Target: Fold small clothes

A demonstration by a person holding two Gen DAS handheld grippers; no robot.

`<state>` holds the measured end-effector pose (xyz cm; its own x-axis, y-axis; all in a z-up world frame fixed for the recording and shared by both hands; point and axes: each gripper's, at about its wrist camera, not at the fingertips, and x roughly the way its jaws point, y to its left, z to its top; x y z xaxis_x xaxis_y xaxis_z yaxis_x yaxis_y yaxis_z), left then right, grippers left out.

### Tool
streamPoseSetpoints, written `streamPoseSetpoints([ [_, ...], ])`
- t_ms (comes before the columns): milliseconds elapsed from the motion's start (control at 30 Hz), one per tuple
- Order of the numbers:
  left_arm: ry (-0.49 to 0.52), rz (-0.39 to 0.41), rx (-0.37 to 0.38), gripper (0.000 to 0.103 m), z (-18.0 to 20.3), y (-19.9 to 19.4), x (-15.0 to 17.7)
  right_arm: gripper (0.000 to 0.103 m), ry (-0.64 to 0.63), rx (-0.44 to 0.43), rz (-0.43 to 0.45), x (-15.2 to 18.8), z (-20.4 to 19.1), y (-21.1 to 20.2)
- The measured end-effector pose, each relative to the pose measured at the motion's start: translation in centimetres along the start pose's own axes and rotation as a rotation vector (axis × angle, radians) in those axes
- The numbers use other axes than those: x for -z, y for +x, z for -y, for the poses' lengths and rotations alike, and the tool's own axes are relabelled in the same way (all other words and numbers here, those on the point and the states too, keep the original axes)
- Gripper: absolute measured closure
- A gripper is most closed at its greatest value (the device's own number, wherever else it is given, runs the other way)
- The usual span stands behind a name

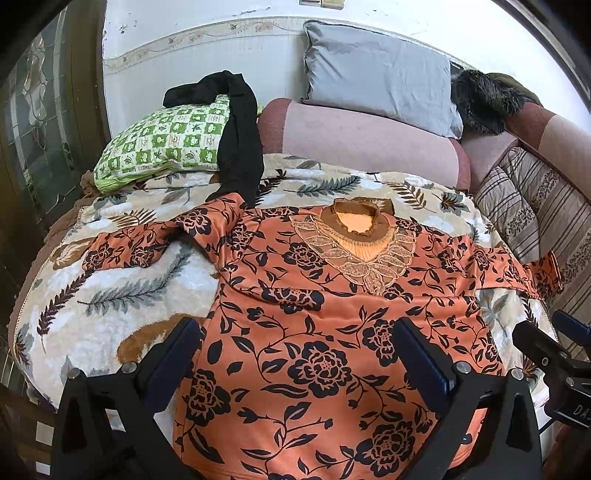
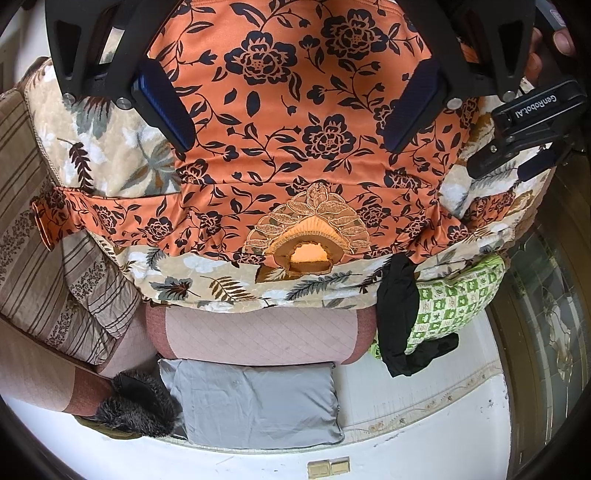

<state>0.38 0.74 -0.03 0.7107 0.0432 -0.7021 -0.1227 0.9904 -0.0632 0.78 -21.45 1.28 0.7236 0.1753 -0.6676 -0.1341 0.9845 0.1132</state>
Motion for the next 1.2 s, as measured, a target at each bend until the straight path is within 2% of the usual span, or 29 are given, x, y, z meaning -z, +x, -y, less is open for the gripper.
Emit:
streamPoseSetpoints([
  [400,0.005,-0.008,0.0,0.0,0.3,0.5,-0.5,0.0,0.004,-0.006,-0.008,0.0,0.1,0.3],
  [500,-0.013,-0.045,0.003,0.0,0.0,2.2,-0.2,0.0,0.034,-0.075,-0.048,-0.3,1.3,1.7],
  [567,-0.011,-0.089,-0.01,0.0,-0.2,4.0,0.3,0.0,0.101,-0.133,-0.078,-0.2,3.5,3.1],
  [667,0.011,-0.14,-0.044,0.0,-0.5,6.6,1.5,0.0,0.286,-0.205,-0.129,0.4,9.6,6.0],
  [767,0.021,-0.175,-0.052,0.0,-0.7,8.3,2.4,0.0,0.601,-0.271,-0.144,1.8,19.2,9.5],
  [867,0.03,-0.193,-0.048,0.0,-0.7,9.6,2.9,0.003,0.947,-0.289,-0.084,4.1,29.2,11.9],
  [933,0.034,-0.201,-0.049,0.0,-0.8,10.3,2.9,0.004,1.16,-0.302,-0.003,5.8,35.3,12.8],
  [967,0.067,-0.194,-0.032,0.0,-0.7,10.7,2.9,0.004,1.235,-0.288,0.039,6.4,37.8,13.1],
  [1033,0.068,-0.195,-0.024,0.0,-0.7,11.3,2.7,0.005,1.338,-0.233,0.102,7.2,41.7,13.7],
  [1100,0.071,-0.197,-0.016,0.0,-0.5,12.0,2.5,0.012,1.382,-0.197,0.11,7.4,44.1,14.8],
  [1200,0.083,-0.205,-0.014,0.0,-0.1,12.9,2.3,0.031,1.494,-0.269,0.085,7.8,45.2,17.8],
])
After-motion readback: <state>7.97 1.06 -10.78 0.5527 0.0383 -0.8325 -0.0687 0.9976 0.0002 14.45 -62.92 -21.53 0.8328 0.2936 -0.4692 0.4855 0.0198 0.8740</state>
